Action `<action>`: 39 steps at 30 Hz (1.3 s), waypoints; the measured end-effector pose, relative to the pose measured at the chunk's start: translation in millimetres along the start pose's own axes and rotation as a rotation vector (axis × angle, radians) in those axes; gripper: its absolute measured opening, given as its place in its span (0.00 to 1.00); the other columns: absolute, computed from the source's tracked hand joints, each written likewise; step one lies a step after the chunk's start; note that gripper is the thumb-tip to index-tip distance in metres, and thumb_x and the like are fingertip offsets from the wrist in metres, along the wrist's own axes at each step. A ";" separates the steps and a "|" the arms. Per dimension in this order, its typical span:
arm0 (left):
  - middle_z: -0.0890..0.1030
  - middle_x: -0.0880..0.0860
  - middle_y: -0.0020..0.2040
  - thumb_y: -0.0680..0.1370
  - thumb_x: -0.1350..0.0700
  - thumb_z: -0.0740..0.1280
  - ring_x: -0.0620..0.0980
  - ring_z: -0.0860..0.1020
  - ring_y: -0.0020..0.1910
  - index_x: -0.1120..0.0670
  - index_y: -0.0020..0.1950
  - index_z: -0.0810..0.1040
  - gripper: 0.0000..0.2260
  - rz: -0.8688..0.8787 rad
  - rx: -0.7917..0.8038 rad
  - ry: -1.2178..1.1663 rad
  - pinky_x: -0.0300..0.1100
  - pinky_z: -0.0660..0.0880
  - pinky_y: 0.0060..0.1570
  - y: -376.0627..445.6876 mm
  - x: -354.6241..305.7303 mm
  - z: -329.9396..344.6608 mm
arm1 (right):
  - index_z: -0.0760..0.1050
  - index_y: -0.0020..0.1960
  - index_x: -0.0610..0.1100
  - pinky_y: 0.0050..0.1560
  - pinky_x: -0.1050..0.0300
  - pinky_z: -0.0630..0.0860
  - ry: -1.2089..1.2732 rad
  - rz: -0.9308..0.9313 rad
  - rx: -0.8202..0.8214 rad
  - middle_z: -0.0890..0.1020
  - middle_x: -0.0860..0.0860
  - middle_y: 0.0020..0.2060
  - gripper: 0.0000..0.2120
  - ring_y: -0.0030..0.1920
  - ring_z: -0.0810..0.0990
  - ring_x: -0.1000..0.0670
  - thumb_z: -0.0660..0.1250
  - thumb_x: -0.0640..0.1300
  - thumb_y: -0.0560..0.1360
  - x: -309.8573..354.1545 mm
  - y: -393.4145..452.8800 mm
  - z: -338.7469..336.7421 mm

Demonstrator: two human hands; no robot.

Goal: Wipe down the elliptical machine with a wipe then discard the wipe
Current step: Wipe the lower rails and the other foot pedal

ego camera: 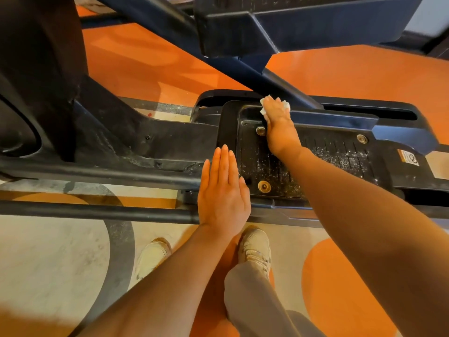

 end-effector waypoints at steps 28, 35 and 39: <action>0.45 0.54 0.82 0.82 0.51 0.53 0.53 0.43 0.80 0.56 0.81 0.46 0.29 -0.102 0.135 -0.004 0.56 0.55 0.77 13.9 -0.7 4.4 | 0.67 0.55 0.38 0.57 0.48 0.68 0.212 0.087 -0.103 0.69 0.44 0.52 0.07 0.58 0.69 0.38 0.52 0.36 0.82 -126.8 -36.7 -50.7; 0.45 0.53 0.82 0.82 0.51 0.53 0.52 0.43 0.80 0.56 0.81 0.45 0.29 -0.098 0.121 -0.024 0.55 0.54 0.77 13.5 -1.1 4.4 | 0.63 0.75 0.43 0.74 0.52 0.54 0.277 0.189 -0.050 0.61 0.46 0.76 0.19 0.77 0.56 0.43 0.52 0.38 0.84 -139.1 -43.7 -53.9; 0.48 0.54 0.81 0.81 0.51 0.50 0.53 0.45 0.80 0.57 0.81 0.49 0.28 -0.086 0.082 -0.010 0.55 0.51 0.78 13.1 0.8 5.0 | 0.59 0.78 0.43 0.75 0.52 0.51 0.270 0.177 -0.047 0.59 0.46 0.78 0.22 0.77 0.55 0.43 0.52 0.42 0.85 -149.0 -47.2 -57.1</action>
Point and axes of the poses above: each hand's wrist, its own y-axis towards the middle knuckle, its own z-axis out of the palm, x = y × z, the point moved 7 cm from there along y, towards the middle knuckle
